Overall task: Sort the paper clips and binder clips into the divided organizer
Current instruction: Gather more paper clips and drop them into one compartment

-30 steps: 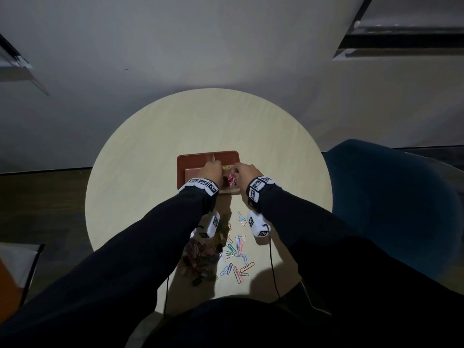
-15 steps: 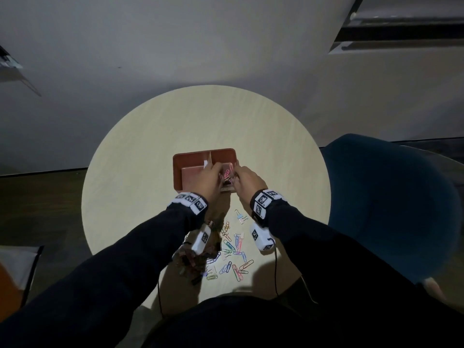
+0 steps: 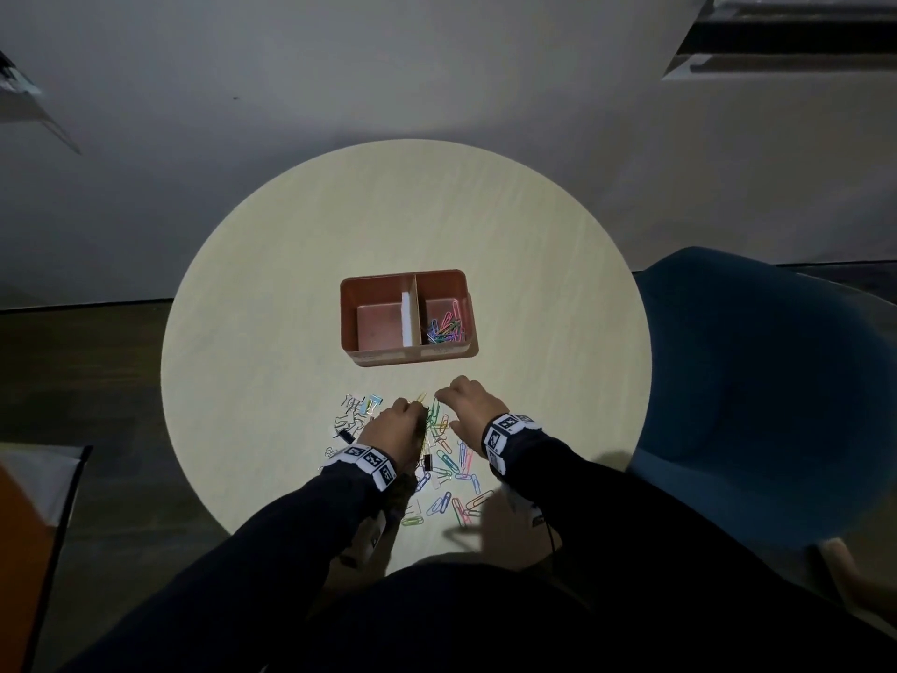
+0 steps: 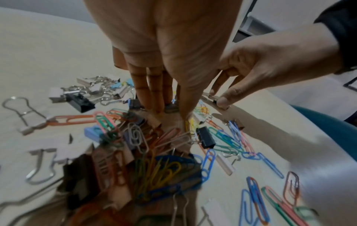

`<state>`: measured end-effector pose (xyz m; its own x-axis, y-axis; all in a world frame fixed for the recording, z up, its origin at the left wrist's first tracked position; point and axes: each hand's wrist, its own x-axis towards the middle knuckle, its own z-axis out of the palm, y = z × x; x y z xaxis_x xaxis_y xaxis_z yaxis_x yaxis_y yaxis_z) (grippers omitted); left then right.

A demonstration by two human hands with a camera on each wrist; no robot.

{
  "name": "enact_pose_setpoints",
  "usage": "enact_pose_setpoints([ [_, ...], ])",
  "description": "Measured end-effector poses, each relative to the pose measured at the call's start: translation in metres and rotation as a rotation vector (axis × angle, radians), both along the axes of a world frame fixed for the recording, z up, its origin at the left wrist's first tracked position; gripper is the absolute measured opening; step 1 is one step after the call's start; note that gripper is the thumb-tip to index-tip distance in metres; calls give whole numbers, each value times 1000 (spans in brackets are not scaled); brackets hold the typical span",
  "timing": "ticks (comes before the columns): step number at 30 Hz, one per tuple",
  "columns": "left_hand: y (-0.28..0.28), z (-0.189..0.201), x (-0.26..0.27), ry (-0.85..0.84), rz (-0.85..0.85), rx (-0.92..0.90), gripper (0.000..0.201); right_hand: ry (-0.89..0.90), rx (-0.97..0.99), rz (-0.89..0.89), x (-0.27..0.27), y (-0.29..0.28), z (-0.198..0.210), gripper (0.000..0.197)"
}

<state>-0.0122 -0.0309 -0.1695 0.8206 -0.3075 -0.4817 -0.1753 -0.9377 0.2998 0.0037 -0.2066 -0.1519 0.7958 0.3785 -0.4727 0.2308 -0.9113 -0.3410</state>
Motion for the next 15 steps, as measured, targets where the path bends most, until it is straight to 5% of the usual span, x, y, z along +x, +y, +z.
enact_pose_setpoints([
  [6, -4, -10, -3, 11, 64, 7, 54, -5, -74, 128, 0, 7, -12, 73],
  [15, -6, -17, 1, 12, 150, -35, 39, -7, -44, 93, -10, 16, -20, 43],
])
